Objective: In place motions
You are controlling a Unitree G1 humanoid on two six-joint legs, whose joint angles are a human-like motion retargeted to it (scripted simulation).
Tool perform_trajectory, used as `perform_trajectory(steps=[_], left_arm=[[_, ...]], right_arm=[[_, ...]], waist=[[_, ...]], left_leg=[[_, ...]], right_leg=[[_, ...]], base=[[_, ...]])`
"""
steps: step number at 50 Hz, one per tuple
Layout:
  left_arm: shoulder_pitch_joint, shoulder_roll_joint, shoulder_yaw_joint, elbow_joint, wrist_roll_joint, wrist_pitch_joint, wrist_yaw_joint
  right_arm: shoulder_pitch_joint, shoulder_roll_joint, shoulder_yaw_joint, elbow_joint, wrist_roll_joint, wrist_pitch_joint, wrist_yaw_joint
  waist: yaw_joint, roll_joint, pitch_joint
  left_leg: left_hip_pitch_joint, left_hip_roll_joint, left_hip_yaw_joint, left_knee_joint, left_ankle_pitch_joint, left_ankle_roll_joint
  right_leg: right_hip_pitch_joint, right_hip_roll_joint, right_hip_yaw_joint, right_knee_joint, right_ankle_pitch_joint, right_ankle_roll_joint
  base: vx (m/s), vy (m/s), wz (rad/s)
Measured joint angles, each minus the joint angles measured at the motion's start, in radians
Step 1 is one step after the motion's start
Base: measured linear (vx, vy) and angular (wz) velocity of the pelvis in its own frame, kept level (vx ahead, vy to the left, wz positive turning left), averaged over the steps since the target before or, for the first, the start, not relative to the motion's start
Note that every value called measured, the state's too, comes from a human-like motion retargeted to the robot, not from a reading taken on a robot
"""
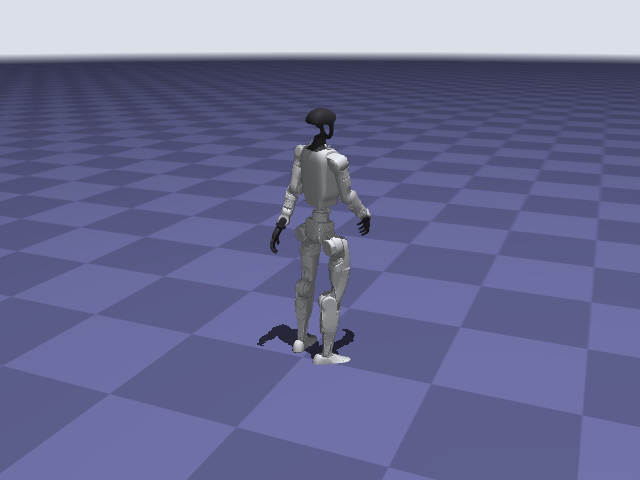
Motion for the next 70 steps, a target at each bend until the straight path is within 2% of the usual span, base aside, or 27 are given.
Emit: perform_trajectory(steps=[2,4,5,8,10,12,15,19,22,26,29,32,34,37,40,42,45,48,50,55,57,60,63,65,68,70], left_arm=[[-0.156,-0.026,-0.116,0.0,0.036,-0.104,0.153],[-0.323,-0.042,-0.228,0.0,0.126,-0.135,0.174],[-0.401,-0.051,-0.265,0.0,0.174,-0.136,0.134],[-0.602,-0.072,-0.329,-0.052,0.213,-0.083,-0.15],[-0.697,-0.084,-0.319,-0.093,0.214,-0.051,-0.284],[-0.8,-0.108,-0.269,-0.169,0.233,-0.048,-0.34],[-0.892,-0.123,-0.269,-0.286,0.253,-0.075,-0.285],[-0.932,-0.097,-0.314,-0.415,0.335,-0.12,-0.227],[-0.909,-0.094,-0.348,-0.448,0.398,-0.142,-0.204],[-0.788,-0.103,-0.391,-0.406,0.448,-0.14,-0.212],[-0.661,-0.102,-0.39,-0.305,0.465,-0.129,-0.211],[-0.507,-0.081,-0.315,-0.138,0.495,-0.083,-0.183],[-0.386,-0.043,-0.245,-0.026,0.498,-0.008,-0.155],[-0.162,0.017,-0.156,0.0,0.502,0.161,-0.154],[0.067,0.055,-0.132,0.0,0.518,0.266,-0.241],[0.181,0.074,-0.107,0.0,0.571,0.234,-0.274],[0.288,0.092,-0.046,0.0,0.644,0.189,-0.268],[0.32,0.105,-0.029,0.0,0.573,0.258,-0.231],[0.284,0.108,-0.036,0.0,0.487,0.292,-0.194],[-0.015,0.066,-0.142,0.0,0.348,0.231,-0.133],[-0.177,0.042,-0.185,0.0,0.349,0.204,-0.135],[-0.455,-0.004,-0.258,0.0,0.405,0.17,-0.193],[-0.695,-0.052,-0.329,-0.052,0.481,0.136,-0.294],[-0.82,-0.08,-0.363,-0.141,0.507,0.109,-0.33],[-0.939,-0.115,-0.367,-0.277,0.535,0.035,-0.308],[-0.994,-0.117,-0.364,-0.355,0.536,-0.015,-0.267]], right_arm=[[0.101,-0.036,-0.048,0.116,-0.063,0.042,-0.096],[0.193,-0.066,-0.136,0.294,-0.101,0.11,-0.201],[0.232,-0.079,-0.186,0.391,-0.108,0.154,-0.246],[0.32,-0.152,-0.36,0.657,-0.016,0.314,-0.328],[0.403,-0.202,-0.447,0.681,0.084,0.39,-0.353],[0.52,-0.27,-0.552,0.681,0.246,0.401,-0.384],[0.635,-0.336,-0.683,0.681,0.364,0.309,-0.411],[0.716,-0.379,-0.75,0.681,0.42,0.267,-0.449],[0.738,-0.375,-0.721,0.681,0.438,0.288,-0.518],[0.675,-0.309,-0.61,0.681,0.427,0.348,-0.58],[0.562,-0.243,-0.482,0.681,0.368,0.407,-0.539],[0.374,-0.164,-0.318,0.681,0.242,0.432,-0.436],[0.212,-0.103,-0.216,0.655,0.121,0.415,-0.326],[0.036,-0.014,-0.118,0.488,-0.016,0.367,-0.138],[-0.1,0.076,-0.059,0.3,-0.04,0.292,0.016],[-0.171,0.122,-0.045,0.207,0.008,0.246,0.071],[-0.239,0.161,-0.024,0.098,0.119,0.16,0.078],[-0.246,0.173,0.007,0.012,0.162,0.062,0.048],[-0.215,0.162,0.026,-0.013,0.141,0.032,0.02],[-0.028,0.068,0.003,0.074,-0.016,0.045,-0.046],[0.058,0.03,-0.037,0.177,-0.078,0.093,-0.08],[0.179,-0.037,-0.132,0.403,-0.181,0.217,-0.169],[0.289,-0.119,-0.24,0.651,-0.216,0.384,-0.264],[0.415,-0.185,-0.306,0.681,-0.185,0.496,-0.272],[0.574,-0.274,-0.391,0.681,-0.085,0.538,-0.297],[0.653,-0.326,-0.462,0.681,-0.024,0.501,-0.365]], waist=[[0.012,-0.007,0.0],[0.024,-0.016,0.003],[0.026,-0.022,0.003],[0.02,-0.036,0.007],[0.015,-0.039,0.014],[-0.003,-0.04,0.021],[-0.024,-0.04,0.034],[-0.024,-0.041,0.056],[-0.008,-0.033,0.049],[0.021,-0.024,0.024],[0.046,-0.018,0.006],[0.074,-0.006,-0.001],[0.085,0.004,0.007],[0.081,0.019,0.03],[0.052,0.031,0.038],[0.041,0.039,0.038],[0.034,0.044,0.036],[0.01,0.033,0.034],[-0.005,0.021,0.032],[0.009,0.006,0.007],[0.016,-0.003,0.006],[0.032,-0.021,0.01],[0.038,-0.044,0.017],[0.051,-0.051,0.028],[0.059,-0.049,0.032],[0.047,-0.042,0.031]], left_leg=[[-0.006,-0.005,-0.01,0.004,0.001,0.003],[-0.007,-0.01,-0.017,0.008,0.001,0.007],[-0.008,-0.012,-0.021,0.01,0.001,0.008],[-0.01,-0.017,-0.027,0.015,-0.002,0.014],[-0.009,-0.018,-0.024,0.018,-0.005,0.015],[-0.005,-0.018,-0.012,0.02,-0.01,0.015],[0.008,-0.017,0.006,0.024,-0.017,0.015],[0.027,-0.016,0.026,0.029,-0.024,0.015],[0.027,-0.016,0.029,0.03,-0.028,0.016],[0.021,-0.018,0.018,0.026,-0.028,0.018],[0.02,-0.019,0.014,0.021,-0.027,0.019],[0.032,-0.017,0.026,0.011,-0.029,0.017],[0.047,-0.013,0.047,0.003,-0.03,0.015],[0.066,-0.007,0.077,-0.007,-0.031,0.01],[0.073,0.002,0.096,-0.013,-0.031,0.003],[0.072,0.008,0.105,-0.015,-0.031,-0.001],[0.066,0.015,0.107,-0.015,-0.029,-0.004],[0.059,0.017,0.09,-0.013,-0.025,-0.005],[0.055,0.014,0.073,-0.012,-0.021,-0.004],[0.036,0.002,0.049,-0.008,-0.015,0.002],[0.03,-0.002,0.042,-0.005,-0.014,0.005],[0.025,-0.008,0.028,0.0,-0.012,0.009],[0.022,-0.014,0.013,0.008,-0.012,0.012],[0.023,-0.015,0.016,0.011,-0.015,0.014],[0.023,-0.012,0.033,0.013,-0.019,0.014],[0.02,-0.011,0.041,0.014,-0.021,0.013]], right_leg=[[0.008,-0.004,-0.016,-0.005,-0.001,0.001],[0.02,-0.009,-0.032,-0.009,-0.001,0.004],[0.025,-0.011,-0.041,-0.011,-0.002,0.005],[0.035,-0.015,-0.048,-0.013,-0.003,0.006],[0.037,-0.017,-0.046,-0.013,-0.003,0.008],[0.037,-0.02,-0.033,-0.013,0.0,0.008],[0.041,-0.023,-0.014,-0.009,0.003,0.007],[0.047,-0.026,0.005,-0.001,0.003,0.004],[0.044,-0.026,0.008,0.002,0.001,0.004],[0.041,-0.024,-0.004,0.001,-0.002,0.005],[0.034,-0.023,-0.008,0.003,-0.001,0.006],[0.023,-0.021,0.004,0.008,0.006,0.005],[0.014,-0.016,0.026,0.012,0.012,0.004],[0.002,-0.008,0.056,0.021,0.019,0.002],[-0.014,-0.003,0.075,0.029,0.021,0.001],[-0.022,0.002,0.084,0.032,0.022,0.002],[-0.028,0.006,0.087,0.033,0.021,0.004],[-0.022,0.007,0.077,0.03,0.018,0.005],[-0.014,0.005,0.065,0.027,0.015,0.005],[-0.005,-0.003,0.037,0.017,0.01,0.005],[0.002,-0.005,0.023,0.01,0.01,0.006],[0.021,-0.008,0.002,-0.001,0.009,0.007],[0.038,-0.011,-0.014,-0.011,0.009,0.007],[0.043,-0.011,-0.012,-0.013,0.011,0.007],[0.037,-0.011,0.004,-0.013,0.015,0.006],[0.03,-0.011,0.012,-0.012,0.016,0.005]], base=[[0.0,0.08,0.28],[-0.02,0.03,0.22],[-0.02,0.0,0.2],[0.0,0.0,0.0],[0.0,0.0,0.0],[0.02,0.02,-0.27],[0.01,-0.01,-0.31],[-0.02,0.01,-0.25],[0.03,0.07,-0.04],[0.07,0.06,0.14],[0.06,0.06,0.08],[0.0,0.04,-0.22],[-0.04,0.01,-0.52],[-0.08,-0.02,-0.5],[-0.05,-0.04,-0.32],[-0.01,-0.02,-0.21],[0.0,0.0,0.0],[0.0,-0.09,0.28],[0.03,-0.09,0.41],[0.04,0.03,0.27],[-0.01,0.04,0.2],[0.0,0.03,0.26],[0.01,0.0,0.17],[0.0,0.0,0.0],[0.03,-0.01,-0.25],[-0.02,-0.01,-0.2]])
